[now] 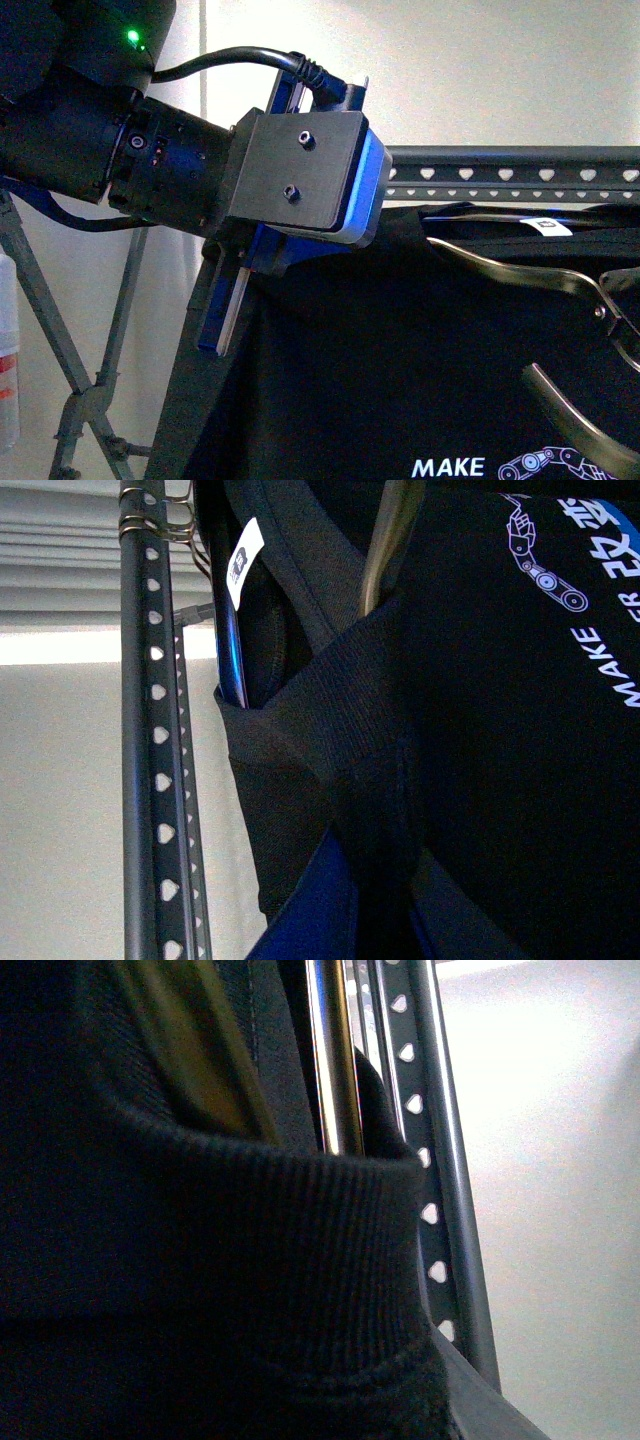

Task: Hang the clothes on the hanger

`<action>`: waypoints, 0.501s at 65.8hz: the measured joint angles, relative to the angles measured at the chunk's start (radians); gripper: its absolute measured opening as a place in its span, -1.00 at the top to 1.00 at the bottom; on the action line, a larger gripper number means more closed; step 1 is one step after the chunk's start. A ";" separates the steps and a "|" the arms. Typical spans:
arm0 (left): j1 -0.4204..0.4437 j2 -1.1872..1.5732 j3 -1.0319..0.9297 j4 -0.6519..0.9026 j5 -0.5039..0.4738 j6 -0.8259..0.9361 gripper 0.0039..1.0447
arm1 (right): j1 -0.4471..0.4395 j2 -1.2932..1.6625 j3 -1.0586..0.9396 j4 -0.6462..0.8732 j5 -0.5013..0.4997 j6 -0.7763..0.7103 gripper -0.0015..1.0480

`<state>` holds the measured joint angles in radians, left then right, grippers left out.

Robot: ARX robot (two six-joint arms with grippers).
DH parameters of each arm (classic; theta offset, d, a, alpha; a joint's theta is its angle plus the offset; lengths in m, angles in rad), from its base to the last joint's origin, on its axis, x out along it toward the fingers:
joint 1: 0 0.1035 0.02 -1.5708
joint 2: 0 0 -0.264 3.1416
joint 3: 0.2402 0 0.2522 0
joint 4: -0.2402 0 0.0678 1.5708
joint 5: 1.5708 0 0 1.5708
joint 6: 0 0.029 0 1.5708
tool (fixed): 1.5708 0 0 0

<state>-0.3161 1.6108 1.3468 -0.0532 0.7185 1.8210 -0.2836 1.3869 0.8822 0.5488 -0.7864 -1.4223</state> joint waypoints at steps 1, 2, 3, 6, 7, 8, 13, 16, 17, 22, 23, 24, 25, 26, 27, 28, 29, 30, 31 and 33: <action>0.000 0.000 0.000 0.000 0.000 0.000 0.92 | 0.000 -0.002 -0.003 0.000 -0.001 -0.001 0.81; 0.000 0.000 0.000 0.000 0.001 0.000 0.92 | -0.001 -0.004 -0.003 0.000 -0.001 -0.002 0.81; 0.000 0.000 0.000 0.000 0.001 0.000 0.92 | -0.001 -0.006 -0.005 0.000 -0.001 -0.003 0.81; 0.000 0.000 0.000 0.000 0.001 0.000 0.92 | -0.002 -0.011 -0.008 0.000 -0.003 -0.005 0.81; 0.000 0.000 0.000 0.000 0.001 0.000 0.92 | -0.003 -0.013 -0.009 0.000 -0.005 -0.005 0.81; 0.000 0.000 0.000 0.000 0.000 0.000 0.92 | -0.005 -0.014 -0.011 -0.002 -0.006 -0.008 0.81; 0.000 0.000 0.001 0.002 0.000 0.005 0.67 | -0.011 -0.023 -0.024 -0.009 -0.027 -0.009 0.81; 0.000 0.000 0.001 0.002 0.000 0.010 0.51 | -0.016 -0.024 -0.032 -0.019 -0.034 -0.009 0.81; 0.000 0.000 0.001 0.002 0.001 0.011 0.52 | -0.018 -0.024 -0.036 -0.025 -0.036 -0.010 0.81; -0.001 0.000 0.002 0.002 0.002 0.010 0.80 | -0.031 -0.024 -0.052 -0.032 -0.047 -0.005 0.82; -0.001 0.000 0.002 0.002 0.002 0.010 0.80 | -0.032 -0.024 -0.053 -0.032 -0.048 -0.004 0.82; -0.001 0.000 0.002 0.002 0.003 0.010 0.74 | -0.034 -0.024 -0.056 -0.031 -0.050 0.001 0.82; -0.001 0.000 0.002 0.002 0.003 0.011 0.67 | -0.035 -0.025 -0.059 -0.027 -0.052 0.006 0.82; -0.001 0.000 0.002 0.002 0.003 0.011 0.60 | -0.037 -0.026 -0.062 -0.024 -0.053 0.009 0.83; -0.001 0.000 0.002 0.002 0.003 0.011 0.54 | -0.039 -0.026 -0.066 -0.020 -0.053 0.013 0.83; -0.001 0.000 0.002 0.002 0.003 0.011 0.50 | -0.040 -0.026 -0.068 -0.018 -0.054 0.015 0.83; -0.001 0.000 0.002 0.002 0.003 0.011 0.43 | -0.043 -0.027 -0.071 -0.013 -0.055 0.019 0.83; -0.001 0.000 0.002 0.003 0.003 0.011 0.35 | -0.046 -0.028 -0.075 -0.010 -0.057 0.022 0.83; -0.001 0.000 0.002 0.003 0.003 0.011 0.33 | -0.048 -0.029 -0.077 -0.009 -0.058 0.024 0.83; -0.001 0.000 0.002 0.003 0.003 0.011 0.26 | -0.051 -0.031 -0.080 -0.007 -0.061 0.029 0.83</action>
<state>-0.3172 1.6108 1.3487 -0.0505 0.7219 1.8320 -0.3344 1.3563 0.8017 0.5419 -0.8474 -1.3933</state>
